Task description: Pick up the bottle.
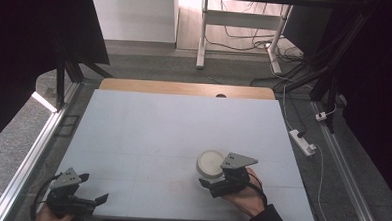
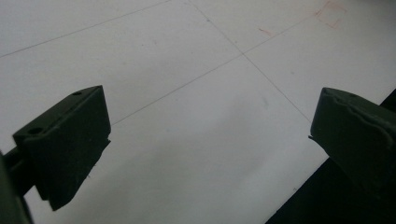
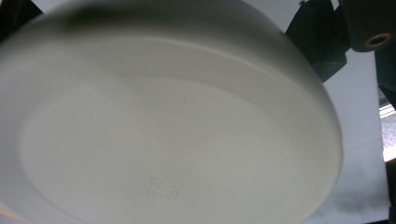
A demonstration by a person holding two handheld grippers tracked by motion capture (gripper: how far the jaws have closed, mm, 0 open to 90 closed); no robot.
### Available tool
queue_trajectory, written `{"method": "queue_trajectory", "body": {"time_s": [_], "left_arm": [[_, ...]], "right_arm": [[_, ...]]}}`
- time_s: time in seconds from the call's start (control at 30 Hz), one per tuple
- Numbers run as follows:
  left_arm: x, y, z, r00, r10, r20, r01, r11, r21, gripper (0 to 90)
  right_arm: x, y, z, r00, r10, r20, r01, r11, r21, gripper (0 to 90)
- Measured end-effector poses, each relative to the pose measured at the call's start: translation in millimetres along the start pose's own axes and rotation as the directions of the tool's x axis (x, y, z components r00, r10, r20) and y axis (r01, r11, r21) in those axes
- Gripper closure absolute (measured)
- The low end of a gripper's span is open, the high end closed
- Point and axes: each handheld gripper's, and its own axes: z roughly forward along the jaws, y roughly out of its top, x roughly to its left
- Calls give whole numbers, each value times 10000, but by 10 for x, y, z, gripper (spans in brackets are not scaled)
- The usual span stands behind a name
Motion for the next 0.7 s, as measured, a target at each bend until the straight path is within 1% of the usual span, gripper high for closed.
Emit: {"method": "queue_trajectory", "body": {"time_s": [0.1,0.4,0.53,0.7], "left_arm": [[4,-1,-1,10000,-23,13,23,10000,-1,0],[7,-2,-3,10000,-44,20,44,10000,-15,0],[8,-2,-3,10000,-44,25,44,10000,-11,0],[9,-2,-2,10000,-63,24,63,10000,-9,0]], "right_arm": [[-6,52,7,9998,36,-190,-39,9999,-119,68],[-11,194,92,9993,110,-363,-115,9998,-131,68],[-17,262,133,9985,176,-527,-187,9996,-209,68],[-8,354,185,9984,32,-565,-44,9998,-206,68]]}}
